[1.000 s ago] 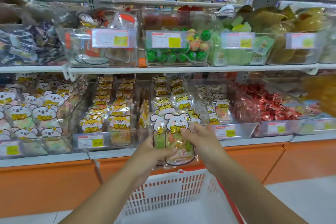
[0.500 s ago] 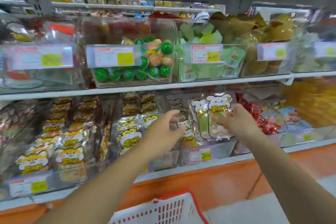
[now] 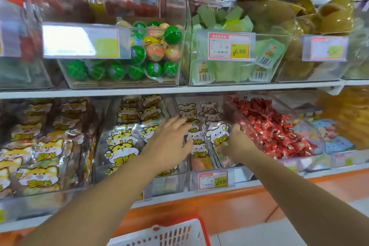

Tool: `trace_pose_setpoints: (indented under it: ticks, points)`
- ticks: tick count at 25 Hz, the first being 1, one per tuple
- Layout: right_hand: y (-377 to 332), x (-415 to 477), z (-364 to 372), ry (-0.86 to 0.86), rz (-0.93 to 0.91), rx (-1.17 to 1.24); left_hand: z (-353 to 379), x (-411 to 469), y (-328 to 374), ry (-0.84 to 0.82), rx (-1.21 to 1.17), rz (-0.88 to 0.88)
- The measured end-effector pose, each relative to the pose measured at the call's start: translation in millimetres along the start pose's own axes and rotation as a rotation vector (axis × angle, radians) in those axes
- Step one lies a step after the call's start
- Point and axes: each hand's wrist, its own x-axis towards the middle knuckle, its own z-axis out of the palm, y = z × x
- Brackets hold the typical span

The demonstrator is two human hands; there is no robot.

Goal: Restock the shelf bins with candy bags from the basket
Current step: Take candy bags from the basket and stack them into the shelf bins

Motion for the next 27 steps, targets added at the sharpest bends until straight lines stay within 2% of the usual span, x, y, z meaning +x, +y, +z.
trace_pose_setpoints:
  ticks: [2,5,6,8,10,13,17,19,23,27]
  points:
    - [4.4,2.3,2.5,-0.006,-0.053,-0.111,-3.4,-0.6,3.1,0.012,0.025,0.018]
    - [2.0,9.0,-4.2,0.095,-0.278,-0.348,-8.2,5.3,13.4,-0.010,0.129,0.127]
    - [1.4,12.4,-7.5,0.088,-0.371,-0.433,-8.0,9.8,19.8,-0.060,0.158,0.156]
    - [0.2,16.5,-12.8,-0.039,-0.474,-0.592,-5.9,21.1,37.6,-0.188,0.272,0.188]
    - [1.0,20.5,-12.3,-0.147,-0.440,-0.776,-3.2,32.4,56.3,-0.370,0.458,0.175]
    - [8.2,23.2,-7.9,-0.145,-0.444,-1.024,9.3,45.5,72.4,-0.646,0.676,0.075]
    - [8.8,25.1,-20.9,-0.203,-0.501,-0.918,16.1,51.6,74.9,-0.788,0.779,0.044]
    - [9.1,25.2,-16.2,-0.217,-0.522,-0.961,15.6,50.1,73.5,-0.804,0.826,0.056]
    - [8.9,29.1,-0.5,-0.218,-0.416,-1.105,15.8,51.7,71.2,-0.828,0.916,0.114]
    - [9.0,29.8,-4.4,-0.201,-0.508,-0.965,24.4,61.4,63.3,-0.836,0.854,0.109]
